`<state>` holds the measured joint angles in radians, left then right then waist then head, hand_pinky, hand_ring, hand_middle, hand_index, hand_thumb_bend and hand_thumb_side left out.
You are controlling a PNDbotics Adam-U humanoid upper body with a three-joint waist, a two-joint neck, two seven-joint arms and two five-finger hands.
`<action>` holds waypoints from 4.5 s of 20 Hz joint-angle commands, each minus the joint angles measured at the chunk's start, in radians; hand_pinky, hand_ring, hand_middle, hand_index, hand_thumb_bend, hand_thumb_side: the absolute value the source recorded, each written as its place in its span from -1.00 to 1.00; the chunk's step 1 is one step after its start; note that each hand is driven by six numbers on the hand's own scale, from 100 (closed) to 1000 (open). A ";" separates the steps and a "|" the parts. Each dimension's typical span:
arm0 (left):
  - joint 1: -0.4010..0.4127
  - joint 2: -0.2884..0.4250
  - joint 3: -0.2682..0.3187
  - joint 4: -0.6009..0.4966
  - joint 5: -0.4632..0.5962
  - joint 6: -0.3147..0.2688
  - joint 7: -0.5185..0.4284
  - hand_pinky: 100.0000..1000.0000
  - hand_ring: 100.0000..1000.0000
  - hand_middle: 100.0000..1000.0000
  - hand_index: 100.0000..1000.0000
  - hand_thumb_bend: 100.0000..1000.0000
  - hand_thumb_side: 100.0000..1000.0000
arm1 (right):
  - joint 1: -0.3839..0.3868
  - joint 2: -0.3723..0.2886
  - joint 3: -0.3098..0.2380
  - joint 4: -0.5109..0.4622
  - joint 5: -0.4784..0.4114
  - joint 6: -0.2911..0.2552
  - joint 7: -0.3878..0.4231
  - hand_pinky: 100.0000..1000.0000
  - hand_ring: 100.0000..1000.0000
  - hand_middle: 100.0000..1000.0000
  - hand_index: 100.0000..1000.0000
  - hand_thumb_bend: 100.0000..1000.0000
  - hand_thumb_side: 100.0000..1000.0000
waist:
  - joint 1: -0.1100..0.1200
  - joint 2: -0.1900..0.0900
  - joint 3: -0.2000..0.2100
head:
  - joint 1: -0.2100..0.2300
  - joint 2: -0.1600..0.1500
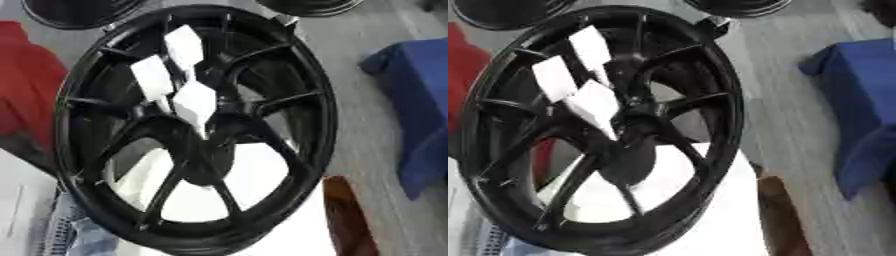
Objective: Pull the pin out of the wheel hub.
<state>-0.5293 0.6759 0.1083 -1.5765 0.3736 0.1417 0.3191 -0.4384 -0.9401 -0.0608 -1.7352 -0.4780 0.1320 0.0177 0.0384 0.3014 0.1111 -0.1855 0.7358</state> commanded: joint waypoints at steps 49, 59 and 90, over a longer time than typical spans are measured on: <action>-0.100 0.503 -0.332 -0.114 -0.507 -0.258 -0.569 0.60 0.52 0.41 0.63 -0.16 0.34 | 0.094 -0.075 -0.039 -0.068 0.051 -0.005 -0.027 0.87 0.35 0.32 0.47 -0.95 -0.35 | 0.029 0.000 -0.036 | -0.035 0.000; -0.251 0.424 -0.406 -0.099 -0.634 -0.330 -0.741 0.58 0.51 0.41 0.64 -0.04 0.30 | 0.094 -0.074 -0.031 -0.063 0.055 -0.001 -0.020 0.87 0.35 0.32 0.47 -0.95 -0.35 | 0.026 -0.011 -0.033 | -0.022 -0.008; -0.585 0.165 -0.577 0.001 -0.561 0.001 -1.101 0.59 0.54 0.43 0.63 0.00 0.32 | 0.093 -0.064 -0.011 -0.041 0.067 0.008 -0.001 0.87 0.35 0.33 0.48 -0.97 -0.31 | 0.037 -0.029 -0.025 | -0.004 0.001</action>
<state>-1.0906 0.8261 -0.4720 -1.5740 -0.1855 0.1306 -0.7845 -0.3338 -0.9737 -0.0612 -1.7714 -0.4155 0.1410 0.0140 0.0789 0.3008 0.0866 -0.1938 0.7384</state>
